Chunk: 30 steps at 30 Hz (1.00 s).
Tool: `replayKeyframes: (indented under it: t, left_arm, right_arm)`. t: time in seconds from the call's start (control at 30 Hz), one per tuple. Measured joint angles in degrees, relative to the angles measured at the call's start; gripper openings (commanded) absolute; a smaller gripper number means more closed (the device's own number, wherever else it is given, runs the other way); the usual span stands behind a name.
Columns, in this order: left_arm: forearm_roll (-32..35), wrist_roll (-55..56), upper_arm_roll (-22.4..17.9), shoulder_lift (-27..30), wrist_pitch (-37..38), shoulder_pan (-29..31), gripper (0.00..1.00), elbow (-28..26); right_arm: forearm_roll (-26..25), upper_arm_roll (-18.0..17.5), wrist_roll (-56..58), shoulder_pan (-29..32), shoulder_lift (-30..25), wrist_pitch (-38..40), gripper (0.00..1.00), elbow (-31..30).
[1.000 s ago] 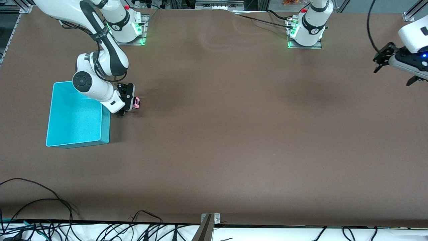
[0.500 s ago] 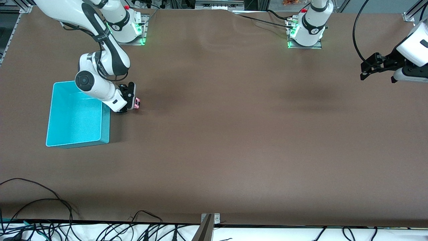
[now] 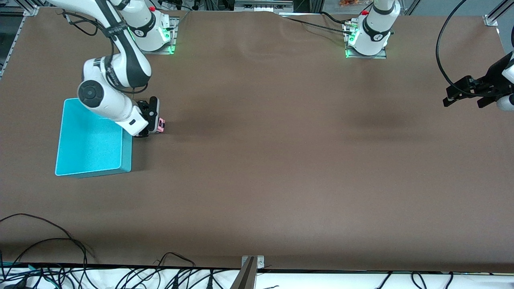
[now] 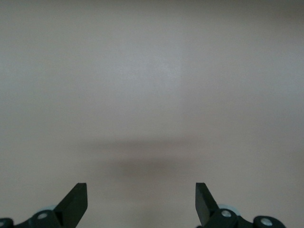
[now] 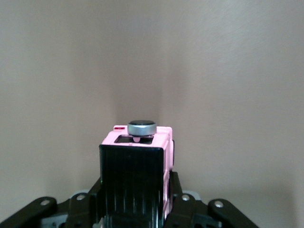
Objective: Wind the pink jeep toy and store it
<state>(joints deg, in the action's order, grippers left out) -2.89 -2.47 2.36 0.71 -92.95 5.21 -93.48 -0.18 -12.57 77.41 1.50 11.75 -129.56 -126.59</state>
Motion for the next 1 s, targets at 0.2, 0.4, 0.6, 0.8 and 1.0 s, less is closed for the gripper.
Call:
replayKeyframes:
  t: [0.2, 0.4, 0.6, 0.8, 1.0]
  left_arm:
    - [-0.01, 0.0, 0.36, -0.24, 0.0, -0.61, 1.0, 0.46]
    - [-0.01, 0.0, 0.34, -0.33, 0.18, -0.68, 1.0, 0.49]
    - [-0.01, 0.0, 0.33, -0.36, 0.22, -0.68, 1.0, 0.49]
    - [-0.01, 0.0, 0.33, -0.39, 0.25, -0.69, 1.0, 0.49]
    - [-0.01, 0.0, 0.33, -0.56, 0.42, -0.71, 1.0, 0.49]
  right_arm:
    - [0.01, 0.28, 0.0, 0.13, -0.59, 12.88, 0.01, 10.26]
    - [0.01, 3.64, 2.81, 0.29, -0.84, 21.21, 0.01, 15.58]
    - [0.13, 9.68, 11.1, 0.57, -0.71, 23.33, 0.01, 15.71]
    - [0.32, 16.24, 19.04, 0.82, -0.27, 23.59, 0.01, 13.59]
    - [0.38, 21.21, 26.26, 0.91, 0.14, 19.15, 0.01, 8.81]
